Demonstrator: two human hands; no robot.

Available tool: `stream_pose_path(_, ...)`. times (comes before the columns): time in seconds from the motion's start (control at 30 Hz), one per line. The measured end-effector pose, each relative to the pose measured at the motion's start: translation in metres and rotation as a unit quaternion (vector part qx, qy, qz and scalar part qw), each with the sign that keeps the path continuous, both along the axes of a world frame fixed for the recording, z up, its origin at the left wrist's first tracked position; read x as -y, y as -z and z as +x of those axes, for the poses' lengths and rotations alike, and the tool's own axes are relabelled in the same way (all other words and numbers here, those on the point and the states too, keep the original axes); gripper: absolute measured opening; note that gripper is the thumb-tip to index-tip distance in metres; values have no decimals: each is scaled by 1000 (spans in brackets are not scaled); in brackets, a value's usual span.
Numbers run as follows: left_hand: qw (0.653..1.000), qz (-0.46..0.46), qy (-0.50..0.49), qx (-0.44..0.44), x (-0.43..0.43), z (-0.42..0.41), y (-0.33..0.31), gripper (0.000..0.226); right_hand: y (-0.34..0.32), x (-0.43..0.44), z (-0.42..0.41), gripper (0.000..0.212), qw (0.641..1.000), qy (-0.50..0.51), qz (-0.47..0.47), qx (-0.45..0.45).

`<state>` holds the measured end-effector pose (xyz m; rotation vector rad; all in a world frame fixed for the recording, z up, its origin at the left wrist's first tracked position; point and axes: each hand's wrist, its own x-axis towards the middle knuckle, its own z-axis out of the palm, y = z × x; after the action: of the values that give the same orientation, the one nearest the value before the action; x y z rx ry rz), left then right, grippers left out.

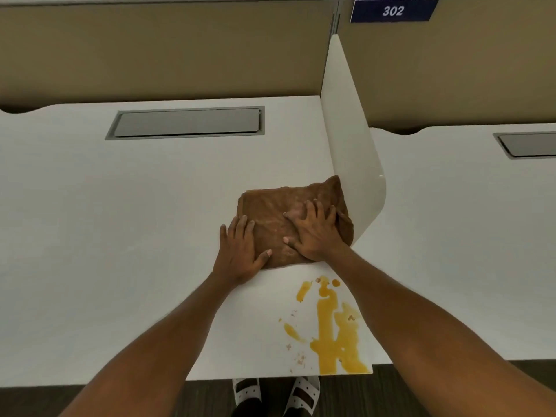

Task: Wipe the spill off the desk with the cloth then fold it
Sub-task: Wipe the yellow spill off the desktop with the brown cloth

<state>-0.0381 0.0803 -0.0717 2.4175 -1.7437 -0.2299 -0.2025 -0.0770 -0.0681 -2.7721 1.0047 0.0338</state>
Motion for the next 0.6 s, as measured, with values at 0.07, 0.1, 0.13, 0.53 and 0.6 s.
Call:
stream_pose_path(0.07, 1000, 19, 3, 12, -2, -3, 0, 88, 0, -3, -1, 66, 1000, -3, -2, -6)
stream_pose_path(0.1, 999, 31, 3, 20, -3, -5, 1, 88, -1, -5, -2, 66, 1000, -4, -3, -9)
stream_pose_path(0.13, 999, 41, 3, 28, -4, -6, 2, 88, -1, -6, -3, 66, 1000, -5, -4, -12)
stream_pose_path(0.53, 995, 71, 48, 53, -25, -19, -6, 87, -4, -32, -29, 66, 998, -36, -10, -43)
stream_pose_path(0.6, 996, 68, 43, 50, -32, -26, -5, 86, -3, -38, -35, 67, 998, -41, -14, -47)
